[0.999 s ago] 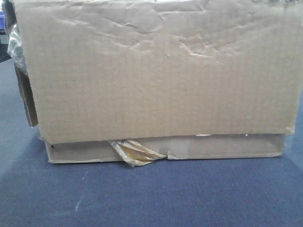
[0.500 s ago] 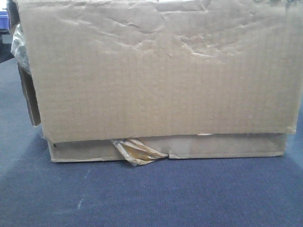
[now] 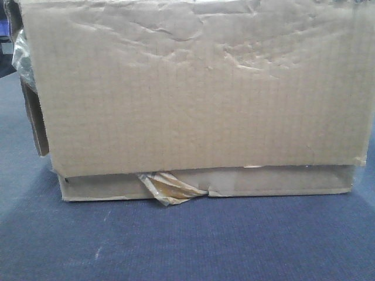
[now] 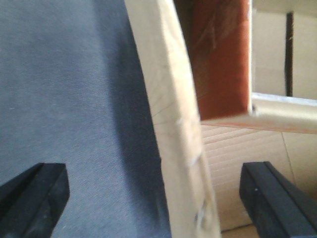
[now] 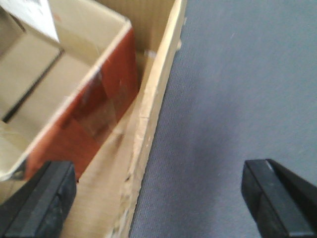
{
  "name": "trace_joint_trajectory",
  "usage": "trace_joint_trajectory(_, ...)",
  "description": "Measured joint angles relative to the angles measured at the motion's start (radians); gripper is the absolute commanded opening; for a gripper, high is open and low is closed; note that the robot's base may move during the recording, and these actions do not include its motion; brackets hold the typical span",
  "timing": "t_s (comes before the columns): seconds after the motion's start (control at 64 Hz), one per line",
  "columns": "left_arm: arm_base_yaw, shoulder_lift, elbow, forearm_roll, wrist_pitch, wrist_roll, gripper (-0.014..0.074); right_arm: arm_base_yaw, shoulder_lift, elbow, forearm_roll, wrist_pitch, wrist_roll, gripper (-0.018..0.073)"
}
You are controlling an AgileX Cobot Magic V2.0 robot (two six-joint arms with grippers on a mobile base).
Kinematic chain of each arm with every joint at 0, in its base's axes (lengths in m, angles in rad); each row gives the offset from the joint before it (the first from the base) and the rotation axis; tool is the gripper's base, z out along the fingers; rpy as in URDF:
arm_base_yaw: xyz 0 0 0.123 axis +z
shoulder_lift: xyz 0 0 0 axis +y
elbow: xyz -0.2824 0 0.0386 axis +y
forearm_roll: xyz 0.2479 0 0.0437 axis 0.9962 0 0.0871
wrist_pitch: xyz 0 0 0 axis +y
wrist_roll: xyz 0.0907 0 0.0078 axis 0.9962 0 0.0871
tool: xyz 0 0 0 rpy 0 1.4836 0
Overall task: Stack two boxes on right shelf middle
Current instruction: 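Close both grippers on the side walls of the stacked boxes, then lift the two stacked boxes off the table with both grippers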
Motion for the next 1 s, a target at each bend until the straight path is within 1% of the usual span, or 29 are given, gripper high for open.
trace_joint_trajectory(0.078,-0.007,0.024,0.0,0.0,-0.004,0.0,0.0601,0.0,0.032,0.0,0.001,0.002,0.0,0.0558)
trace_joint_trajectory(0.156,-0.009,0.041,0.002,-0.003,-0.004,0.0,0.0601,0.0,0.063,0.0,0.002,0.002,0.0,0.0526)
trace_joint_trajectory(0.25,-0.01,0.053,0.002,-0.003,-0.004,0.0,0.0591,0.0,0.095,0.0,0.002,-0.002,0.0,0.0407)
trace_joint_trajectory(0.297,-0.01,0.055,0.002,-0.003,-0.004,0.0,0.0563,0.0,0.114,0.0,0.002,-0.002,0.0,0.0325)
trace_joint_trajectory(0.312,-0.01,0.055,0.002,-0.003,-0.004,0.0,0.0539,0.0,0.119,-0.002,0.002,-0.002,0.0,0.0279)
trace_joint_trajectory(0.328,-0.01,0.055,0.002,-0.003,-0.004,0.0,0.0529,0.0,0.124,-0.002,0.002,-0.004,0.0,0.0263)
trace_joint_trajectory(0.344,-0.01,0.055,0.002,-0.003,-0.004,0.0,0.0506,0.0,0.129,-0.002,0.002,-0.004,0.0,0.0214)
trace_joint_trajectory(0.406,-0.01,0.055,0.002,-0.003,-0.004,0.0,0.0363,0.0,0.144,-0.002,0.002,-0.005,0.0,0.0074)
trace_joint_trajectory(0.422,-0.01,0.055,0.002,-0.003,-0.002,0.0,0.0343,0.0,0.147,-0.002,0.008,-0.005,0.0,0.0037)
trace_joint_trajectory(0.437,-0.01,0.055,0.002,-0.003,-0.002,0.0,0.0279,0.0,0.152,-0.002,0.011,-0.005,0.0,0.0001)
trace_joint_trajectory(0.453,-0.01,0.055,0.002,-0.003,0.0,0.0,0.0234,0.002,0.154,-0.002,0.015,-0.005,0.0,-0.0053)
trace_joint_trajectory(0.468,-0.01,0.055,0.002,-0.003,0.001,0.0,0.0158,0.002,0.155,-0.002,0.02,-0.005,0.0,-0.009)
trace_joint_trajectory(0.5,-0.01,0.055,0.002,-0.003,0.005,0.0,0.0049,0.004,0.154,-0.002,0.027,-0.005,0.0,-0.0161)
trace_joint_trajectory(0.515,-0.01,0.055,0.002,-0.003,0.008,0.0,0.002,0.006,0.154,-0.002,0.029,-0.005,-0.004,-0.0173)
trace_joint_trajectory(0.531,-0.01,0.055,0.002,-0.005,0.01,0.0,-0.0037,0.006,0.154,-0.002,0.029,-0.005,-0.004,-0.0164)
trace_joint_trajectory(0.547,-0.01,0.055,0.002,-0.005,0.01,0.0,-0.0118,0.007,0.154,-0.002,0.029,-0.003,-0.004,-0.016)
trace_joint_trajectory(0.593,-0.014,0.055,0.002,-0.019,0.01,0.0,-0.0112,0.007,0.154,-0.004,0.031,-0.003,-0.004,-0.0154)
trace_joint_trajectory(0.843,-0.015,0.053,0.002,-0.014,0.01,-0.006,-0.0111,0.008,0.152,-0.004,0.033,0.004,-0.004,-0.0154)
trace_joint_trajectory(0.999,-0.016,0.019,0.004,0.0,0.022,-0.018,-0.0111,0.008,0.106,-0.004,0.04,0.033,-0.004,-0.0154)
